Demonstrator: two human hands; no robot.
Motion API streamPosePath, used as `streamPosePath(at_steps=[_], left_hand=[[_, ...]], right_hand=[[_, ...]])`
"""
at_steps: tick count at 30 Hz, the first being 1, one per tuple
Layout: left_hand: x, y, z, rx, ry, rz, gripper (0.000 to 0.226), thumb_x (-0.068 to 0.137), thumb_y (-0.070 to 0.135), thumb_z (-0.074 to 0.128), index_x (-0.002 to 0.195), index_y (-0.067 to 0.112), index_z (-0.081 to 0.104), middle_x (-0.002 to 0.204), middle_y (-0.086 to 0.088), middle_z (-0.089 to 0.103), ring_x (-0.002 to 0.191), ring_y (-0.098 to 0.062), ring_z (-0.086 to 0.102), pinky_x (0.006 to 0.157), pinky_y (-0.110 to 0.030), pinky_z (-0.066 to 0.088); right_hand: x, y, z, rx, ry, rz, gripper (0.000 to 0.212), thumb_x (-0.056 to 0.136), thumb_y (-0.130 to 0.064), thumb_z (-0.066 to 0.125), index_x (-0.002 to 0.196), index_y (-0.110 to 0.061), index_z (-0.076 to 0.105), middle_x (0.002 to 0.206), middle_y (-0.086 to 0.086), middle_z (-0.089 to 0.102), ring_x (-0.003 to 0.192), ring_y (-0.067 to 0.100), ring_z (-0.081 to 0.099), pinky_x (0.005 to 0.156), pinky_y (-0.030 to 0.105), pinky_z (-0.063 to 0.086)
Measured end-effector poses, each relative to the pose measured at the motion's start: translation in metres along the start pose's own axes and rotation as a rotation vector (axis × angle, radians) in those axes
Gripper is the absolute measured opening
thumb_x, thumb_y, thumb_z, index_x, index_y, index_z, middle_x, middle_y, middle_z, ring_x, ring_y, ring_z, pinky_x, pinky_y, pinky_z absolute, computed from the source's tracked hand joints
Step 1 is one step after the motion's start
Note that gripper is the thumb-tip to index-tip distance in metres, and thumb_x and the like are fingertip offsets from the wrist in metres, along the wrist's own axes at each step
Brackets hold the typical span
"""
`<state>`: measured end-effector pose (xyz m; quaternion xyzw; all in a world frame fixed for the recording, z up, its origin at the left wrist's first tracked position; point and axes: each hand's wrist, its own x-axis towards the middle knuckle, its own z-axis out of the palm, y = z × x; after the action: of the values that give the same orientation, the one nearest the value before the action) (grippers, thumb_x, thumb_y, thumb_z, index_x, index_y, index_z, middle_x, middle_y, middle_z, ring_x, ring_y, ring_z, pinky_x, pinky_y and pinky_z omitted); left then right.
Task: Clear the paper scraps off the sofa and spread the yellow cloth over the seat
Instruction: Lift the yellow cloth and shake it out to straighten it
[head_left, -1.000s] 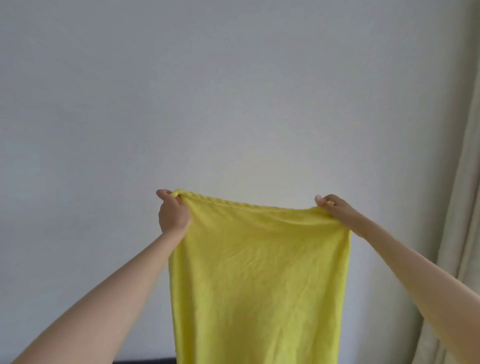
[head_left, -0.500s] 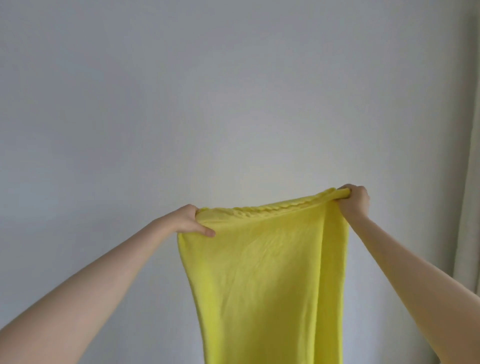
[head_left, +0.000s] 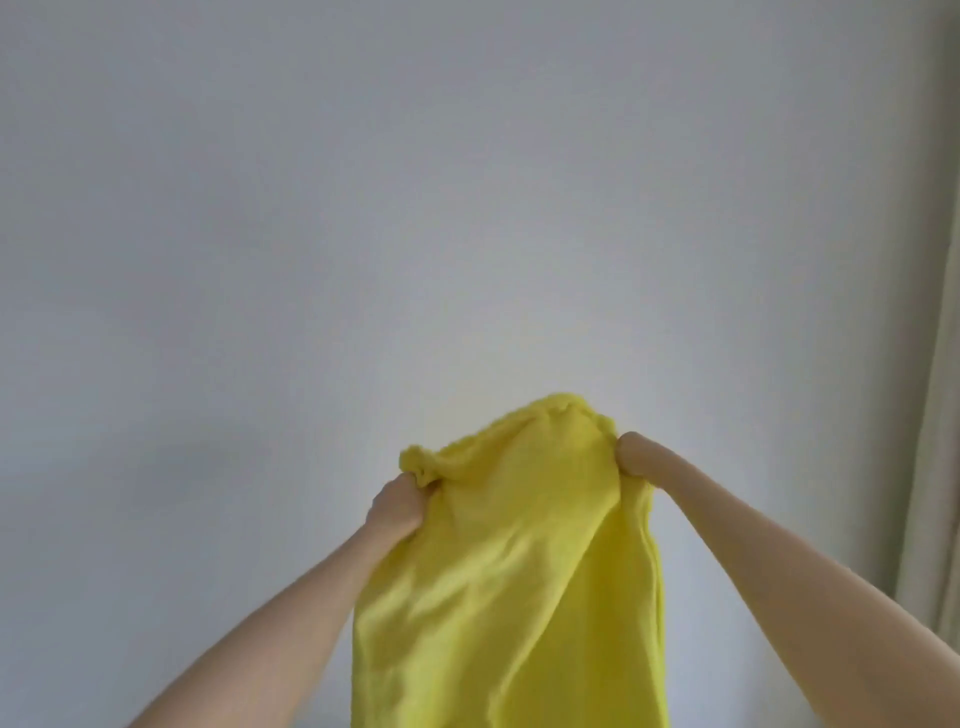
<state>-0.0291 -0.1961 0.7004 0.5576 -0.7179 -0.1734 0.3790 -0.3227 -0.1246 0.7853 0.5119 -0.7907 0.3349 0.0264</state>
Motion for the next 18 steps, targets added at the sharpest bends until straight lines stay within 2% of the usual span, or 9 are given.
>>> streamPosePath(at_steps=[1,2,5,7,9,12,13,16,18], left_hand=[[-0.004,-0.005,-0.003,0.058,0.079,-0.005,0.035,0.095,0.035,0.042,0.117,0.016,0.06,0.12,-0.014,0.064,0.11,-0.033,0.059,0.093,-0.04,0.047],[0.001,-0.004,-0.014,0.031,0.231,0.008,0.031,0.095,0.029,0.042,0.116,0.016,0.059,0.117,-0.016,0.064,0.108,-0.036,0.06,0.091,-0.041,0.047],[0.025,0.02,-0.08,-0.219,0.732,-0.004,0.03,0.094,0.02,0.043,0.12,0.015,0.058,0.108,-0.022,0.066,0.099,-0.042,0.061,0.085,-0.045,0.048],[0.033,0.031,-0.096,-0.228,0.923,0.088,0.027,0.092,0.015,0.047,0.113,0.006,0.061,0.095,-0.026,0.068,0.088,-0.043,0.063,0.078,-0.048,0.05],[0.028,0.025,-0.054,-0.125,0.733,0.058,0.027,0.095,0.014,0.043,0.104,-0.003,0.063,0.102,-0.03,0.066,0.096,-0.044,0.062,0.082,-0.048,0.049],[-0.019,-0.039,0.029,0.12,-0.024,-0.141,0.039,0.099,0.029,0.04,0.122,0.004,0.06,0.129,-0.023,0.059,0.119,-0.034,0.056,0.096,-0.038,0.045],[-0.031,-0.06,0.03,0.169,-0.072,-0.2,0.04,0.097,0.033,0.045,0.123,0.006,0.06,0.13,-0.02,0.059,0.12,-0.033,0.056,0.097,-0.036,0.045],[-0.015,-0.066,-0.024,-0.044,0.312,-0.25,0.034,0.095,0.029,0.047,0.122,0.013,0.06,0.121,-0.02,0.063,0.112,-0.039,0.059,0.092,-0.043,0.047],[0.003,-0.029,-0.062,-0.154,0.632,-0.089,0.03,0.095,0.021,0.042,0.119,0.015,0.058,0.106,-0.02,0.067,0.098,-0.041,0.062,0.083,-0.046,0.049]], right_hand=[[-0.008,0.006,0.01,-0.155,-0.054,-0.013,0.032,0.097,-0.017,0.041,0.12,-0.001,0.057,0.123,0.019,0.06,0.113,0.034,0.058,0.08,0.035,0.044],[-0.011,0.011,0.01,-0.154,0.058,-0.03,0.031,0.095,-0.015,0.04,0.117,-0.004,0.058,0.118,0.018,0.062,0.108,0.034,0.059,0.074,0.034,0.042],[-0.001,0.007,-0.032,0.266,0.582,0.032,0.027,0.091,-0.013,0.038,0.107,-0.008,0.059,0.104,0.022,0.064,0.095,0.04,0.06,0.067,0.035,0.038],[0.005,-0.003,-0.053,0.523,0.801,0.026,0.024,0.092,-0.016,0.038,0.099,-0.008,0.058,0.096,0.024,0.065,0.089,0.042,0.061,0.064,0.036,0.036],[-0.004,-0.014,-0.027,0.536,0.799,0.01,0.024,0.092,-0.014,0.039,0.098,-0.004,0.06,0.095,0.027,0.066,0.089,0.043,0.062,0.064,0.039,0.038],[-0.036,0.008,0.074,-0.144,0.006,-0.099,0.029,0.094,-0.012,0.04,0.11,-0.002,0.062,0.113,0.022,0.065,0.106,0.034,0.063,0.079,0.036,0.048],[-0.046,0.024,0.088,-0.301,-0.124,-0.068,0.031,0.093,-0.015,0.041,0.115,-0.004,0.061,0.119,0.019,0.063,0.11,0.031,0.061,0.085,0.035,0.048],[-0.028,0.049,0.058,-0.03,0.166,0.064,0.032,0.091,-0.013,0.04,0.117,-0.009,0.059,0.116,0.019,0.062,0.108,0.036,0.06,0.081,0.039,0.047],[-0.011,0.031,0.018,0.211,0.436,0.086,0.027,0.09,-0.011,0.038,0.107,-0.011,0.06,0.102,0.021,0.064,0.097,0.041,0.06,0.071,0.039,0.043]])
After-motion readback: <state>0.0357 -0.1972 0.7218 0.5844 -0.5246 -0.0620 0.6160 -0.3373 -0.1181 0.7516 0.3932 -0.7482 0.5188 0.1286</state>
